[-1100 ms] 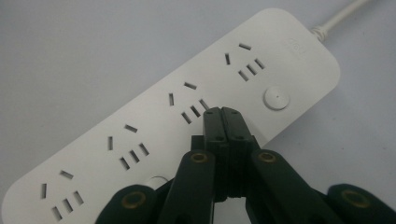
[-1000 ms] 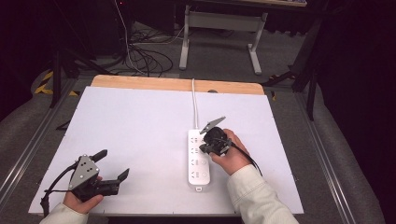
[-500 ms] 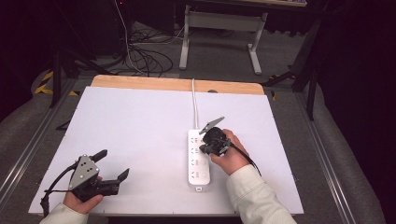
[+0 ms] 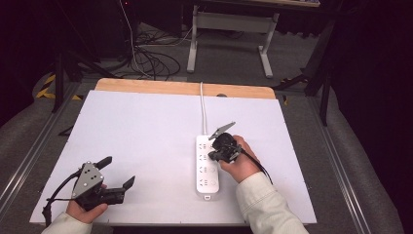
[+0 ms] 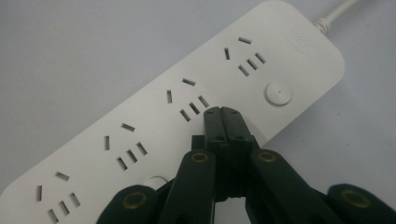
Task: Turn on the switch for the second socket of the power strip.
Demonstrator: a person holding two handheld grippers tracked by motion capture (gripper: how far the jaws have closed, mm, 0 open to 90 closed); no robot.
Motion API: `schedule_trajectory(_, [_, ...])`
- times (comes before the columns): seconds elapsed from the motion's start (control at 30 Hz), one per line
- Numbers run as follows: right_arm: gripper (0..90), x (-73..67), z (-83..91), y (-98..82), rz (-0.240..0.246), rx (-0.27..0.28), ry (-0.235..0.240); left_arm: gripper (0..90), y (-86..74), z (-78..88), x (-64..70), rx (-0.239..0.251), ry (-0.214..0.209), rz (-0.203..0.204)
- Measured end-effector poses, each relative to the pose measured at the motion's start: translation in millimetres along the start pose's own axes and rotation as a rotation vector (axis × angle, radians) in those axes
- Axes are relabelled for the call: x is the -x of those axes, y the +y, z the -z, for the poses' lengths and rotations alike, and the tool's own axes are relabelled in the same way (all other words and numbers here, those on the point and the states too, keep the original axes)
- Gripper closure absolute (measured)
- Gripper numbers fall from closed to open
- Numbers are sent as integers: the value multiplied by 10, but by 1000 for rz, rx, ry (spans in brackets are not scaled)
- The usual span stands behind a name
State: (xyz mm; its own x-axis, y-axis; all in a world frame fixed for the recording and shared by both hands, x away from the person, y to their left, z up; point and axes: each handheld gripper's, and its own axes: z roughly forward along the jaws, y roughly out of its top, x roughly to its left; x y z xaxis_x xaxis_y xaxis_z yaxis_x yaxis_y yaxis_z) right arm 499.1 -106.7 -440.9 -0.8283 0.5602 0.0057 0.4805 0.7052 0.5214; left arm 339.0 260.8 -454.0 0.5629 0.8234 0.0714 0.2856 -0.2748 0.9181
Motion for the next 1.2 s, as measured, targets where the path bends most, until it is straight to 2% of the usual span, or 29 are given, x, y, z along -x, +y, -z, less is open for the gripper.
schedule_trajectory(0.07, [900, -13, 2, 4, 6, -4, -12, 71, 0, 1, 1, -1, 0, -1])
schedule_trajectory(0.3, [900, 4, 20, -8, 6, 7, 5, 71, 1, 1, -6, 0, 1, -3])
schedule_trajectory(0.37, [900, -6, 61, -15, 19, 37, -19, 71, 1, 0, -9, -1, 2, -4])
schedule_trajectory(0.4, [900, -6, 61, -15, 19, 37, -19, 71, 1, -2, -10, -2, 2, -4])
schedule_trajectory(0.5, [900, -45, 144, 1, 45, 95, -23, 71, 3, -5, -3, -1, 0, -1])
schedule_trajectory(0.63, [900, -58, 219, 22, 49, 122, -19, 71, 3, -1, -3, 0, 1, 1])
schedule_trajectory(0.87, [900, -64, 425, 80, 54, 213, -44, 71, 5, -5, -2, -2, 2, -2])
schedule_trajectory(1.2, [900, -104, 488, 112, 69, 239, -50, 71, 3, -3, -3, 0, 3, 2])
